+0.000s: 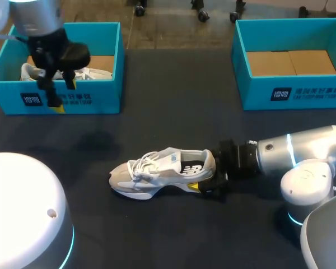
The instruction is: Take the shoe out of the shoebox, open the shoe tongue, remove and reinsert the insole, then place the shoe into the shoebox
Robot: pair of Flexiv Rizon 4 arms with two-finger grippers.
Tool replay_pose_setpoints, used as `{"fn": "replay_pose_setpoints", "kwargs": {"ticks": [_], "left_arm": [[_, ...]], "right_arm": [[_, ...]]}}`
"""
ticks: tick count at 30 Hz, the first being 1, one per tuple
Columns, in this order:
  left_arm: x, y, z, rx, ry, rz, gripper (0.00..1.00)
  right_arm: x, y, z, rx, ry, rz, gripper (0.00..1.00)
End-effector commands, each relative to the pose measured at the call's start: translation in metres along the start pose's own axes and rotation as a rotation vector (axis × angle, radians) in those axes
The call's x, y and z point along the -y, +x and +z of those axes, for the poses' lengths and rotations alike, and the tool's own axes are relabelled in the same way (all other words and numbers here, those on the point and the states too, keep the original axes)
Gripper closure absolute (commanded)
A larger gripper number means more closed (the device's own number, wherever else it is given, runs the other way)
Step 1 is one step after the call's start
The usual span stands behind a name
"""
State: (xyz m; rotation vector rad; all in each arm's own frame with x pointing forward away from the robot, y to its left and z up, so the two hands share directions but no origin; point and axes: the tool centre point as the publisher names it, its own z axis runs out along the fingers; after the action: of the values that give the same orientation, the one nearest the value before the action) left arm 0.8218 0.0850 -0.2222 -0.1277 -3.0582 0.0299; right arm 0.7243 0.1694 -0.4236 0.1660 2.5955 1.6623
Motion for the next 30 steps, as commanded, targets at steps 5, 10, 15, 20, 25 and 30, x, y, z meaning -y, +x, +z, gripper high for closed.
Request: {"fn": "replay_pose_setpoints", "kwargs": {"ticks": [5,10,15,20,25,30], "left_arm": [[0.014,0.000,0.004,0.014,-0.031,-0.303,0.00],[0.023,-0.003,0.000,0.047,0.025,-0.402,0.00],[0.029,-0.006,-0.005,0.063,0.032,-0.539,0.00],[0.031,-0.006,-0.008,0.058,0.028,-0.538,0.00],[0.031,-0.006,-0.008,0.058,0.028,-0.538,0.00],[0.031,-0.006,-0.008,0.058,0.028,-0.538,0.00]], "right_arm": [[-0.001,0.001,0.000,0.002,0.003,0.000,1.00],[-0.001,0.001,0.000,0.002,0.003,0.000,1.00],[-0.001,0.001,0.000,0.002,0.003,0.000,1.00],[-0.001,0.001,0.000,0.002,0.003,0.000,1.00],[-0.001,0.001,0.000,0.002,0.003,0.000,1.00],[-0.001,0.001,0.000,0.002,0.003,0.000,1.00]]}}
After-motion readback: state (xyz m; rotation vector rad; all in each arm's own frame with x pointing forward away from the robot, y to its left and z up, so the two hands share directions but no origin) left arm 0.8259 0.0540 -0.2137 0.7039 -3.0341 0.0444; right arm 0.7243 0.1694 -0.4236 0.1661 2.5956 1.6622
